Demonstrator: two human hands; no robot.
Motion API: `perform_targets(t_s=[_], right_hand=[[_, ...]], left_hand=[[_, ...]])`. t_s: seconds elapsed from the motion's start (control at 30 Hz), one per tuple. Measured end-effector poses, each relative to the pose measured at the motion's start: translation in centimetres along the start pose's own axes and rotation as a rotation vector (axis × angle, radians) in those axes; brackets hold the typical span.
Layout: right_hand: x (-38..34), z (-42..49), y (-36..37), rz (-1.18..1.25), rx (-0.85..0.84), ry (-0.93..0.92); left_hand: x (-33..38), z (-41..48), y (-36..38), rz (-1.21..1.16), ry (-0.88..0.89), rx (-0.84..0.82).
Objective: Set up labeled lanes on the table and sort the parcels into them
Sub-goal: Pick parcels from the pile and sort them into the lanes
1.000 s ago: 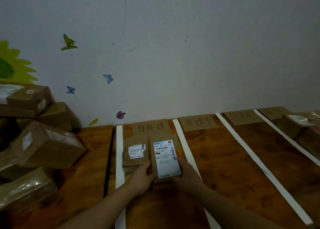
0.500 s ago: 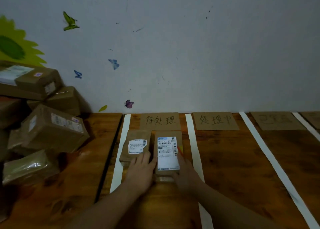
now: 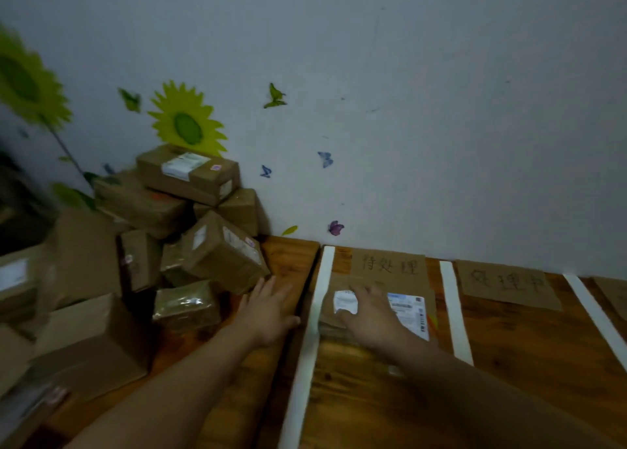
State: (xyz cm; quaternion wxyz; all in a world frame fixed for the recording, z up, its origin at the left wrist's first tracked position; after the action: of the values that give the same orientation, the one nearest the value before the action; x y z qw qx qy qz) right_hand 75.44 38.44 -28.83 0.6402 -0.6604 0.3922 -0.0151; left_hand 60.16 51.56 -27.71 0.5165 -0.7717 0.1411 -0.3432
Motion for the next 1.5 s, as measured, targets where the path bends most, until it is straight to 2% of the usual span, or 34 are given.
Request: perform_targets(t_s=[0.17, 0.27, 0.5, 0.57, 0.7, 0.87, 0.97, 1.1, 1.27, 1.37, 1.43, 1.5], right_hand=[[-9.9, 2.6, 2.8, 0.047, -0.068, -0.054], [-15.2, 4.2, 4.5, 0.041, -0.074, -0.054], [-23.3, 8.3, 7.7, 0.081, -0.08, -0.001], [-24.4, 9.6, 8.2, 0.063, -0.084, 0.013], [-26.6, 13.3, 8.1, 0.102, -0.018, 0.008], [-27.5, 16.3, 9.3, 0.205, -0.024, 0.014], [-26.0, 15.9, 9.5, 0.202, 0.009, 0.118], [-25.8, 14.2, 7.3, 0.21, 0.164, 0.055], [-26.6, 11.3, 3.3, 0.181, 0.325, -0.085], [-27.1, 8.9, 2.7, 0.058, 0.379, -0.165], [-27.3, 7.3, 2.7, 0.029, 0.425, -0.195], [-26.9, 6.0, 2.4, 0.11, 0.415, -0.171]], left_hand=[[-9.8, -0.7, -7.4, -0.115, -0.106, 0.078], [-14.9, 0.1, -10.7, -0.187, -0.105, 0.101], [-22.7, 3.1, -14.1, -0.336, -0.138, 0.055], [-23.2, 4.2, -14.2, -0.426, -0.128, 0.031], [-22.9, 6.4, -13.5, -0.807, -0.139, 0.005], [-22.8, 8.0, -11.4, -1.274, -0.35, -0.002], [-22.7, 7.9, -10.4, -1.4, -0.436, -0.045], [-21.1, 7.2, -10.1, -1.513, -0.416, -0.149], [-20.9, 7.1, -12.9, -1.647, -0.27, -0.077], [-21.2, 6.4, -15.3, -1.569, -0.228, 0.017], [-20.2, 5.7, -15.7, -1.465, -0.175, -0.047], [-19.6, 4.7, -15.4, -1.409, -0.168, -0.123]])
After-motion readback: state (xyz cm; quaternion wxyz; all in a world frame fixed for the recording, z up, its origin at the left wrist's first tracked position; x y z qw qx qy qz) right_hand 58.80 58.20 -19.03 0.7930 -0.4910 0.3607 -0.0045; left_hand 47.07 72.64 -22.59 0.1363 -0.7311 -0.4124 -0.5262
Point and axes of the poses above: each hand's wrist, its own z-axis towards the middle knuckle, its own y-axis out of the palm, x = y × z, the point moved 8 cm from there along z, towards the middle knuckle, and after that the axes turned 12 degrees about -z, right-handed, at the moved point
